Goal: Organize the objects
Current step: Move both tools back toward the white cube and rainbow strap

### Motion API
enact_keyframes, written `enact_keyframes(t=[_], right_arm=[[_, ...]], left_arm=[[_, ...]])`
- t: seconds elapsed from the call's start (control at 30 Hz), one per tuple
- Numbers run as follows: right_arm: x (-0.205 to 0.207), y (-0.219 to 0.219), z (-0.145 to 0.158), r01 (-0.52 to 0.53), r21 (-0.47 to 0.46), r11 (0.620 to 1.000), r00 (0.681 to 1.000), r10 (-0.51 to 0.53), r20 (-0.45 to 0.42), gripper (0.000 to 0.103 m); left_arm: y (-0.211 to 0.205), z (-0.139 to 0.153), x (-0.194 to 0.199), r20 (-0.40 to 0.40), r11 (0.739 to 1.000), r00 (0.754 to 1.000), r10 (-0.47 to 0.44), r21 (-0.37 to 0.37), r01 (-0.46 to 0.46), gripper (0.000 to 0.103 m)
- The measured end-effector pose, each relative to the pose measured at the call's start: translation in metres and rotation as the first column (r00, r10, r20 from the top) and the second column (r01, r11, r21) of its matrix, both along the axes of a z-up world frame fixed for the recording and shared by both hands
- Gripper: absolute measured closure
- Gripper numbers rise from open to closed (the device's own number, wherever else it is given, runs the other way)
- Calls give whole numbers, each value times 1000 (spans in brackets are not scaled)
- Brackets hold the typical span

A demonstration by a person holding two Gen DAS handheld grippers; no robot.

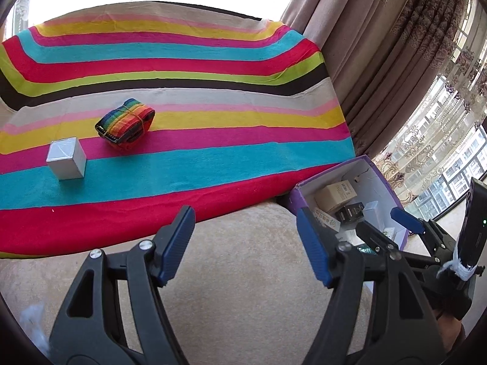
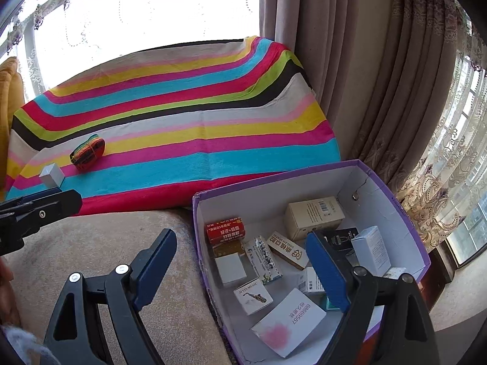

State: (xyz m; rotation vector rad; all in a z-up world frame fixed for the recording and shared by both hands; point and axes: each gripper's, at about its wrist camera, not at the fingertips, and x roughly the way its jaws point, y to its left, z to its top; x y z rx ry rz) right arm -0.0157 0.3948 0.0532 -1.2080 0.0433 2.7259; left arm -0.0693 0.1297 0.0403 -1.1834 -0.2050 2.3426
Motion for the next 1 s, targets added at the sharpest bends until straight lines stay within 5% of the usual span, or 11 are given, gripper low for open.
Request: enact_keyframes(t=[0.4, 0.8, 1.0], right_arm=[[-22, -45, -11, -107, -8, 994, 994, 107, 37, 15], [-63, -77, -5, -205, -39, 978, 977, 207, 43, 15], [-88, -93, -2, -242, -81, 967, 968, 246, 47, 15]], left_arm=[[-92, -17, -46, 57, 977, 977, 205, -76, -201, 28], [-124, -44, -108, 127, 953, 961, 248, -209, -218, 28], [-129, -55, -126, 157, 951, 952, 263, -206, -229, 28]])
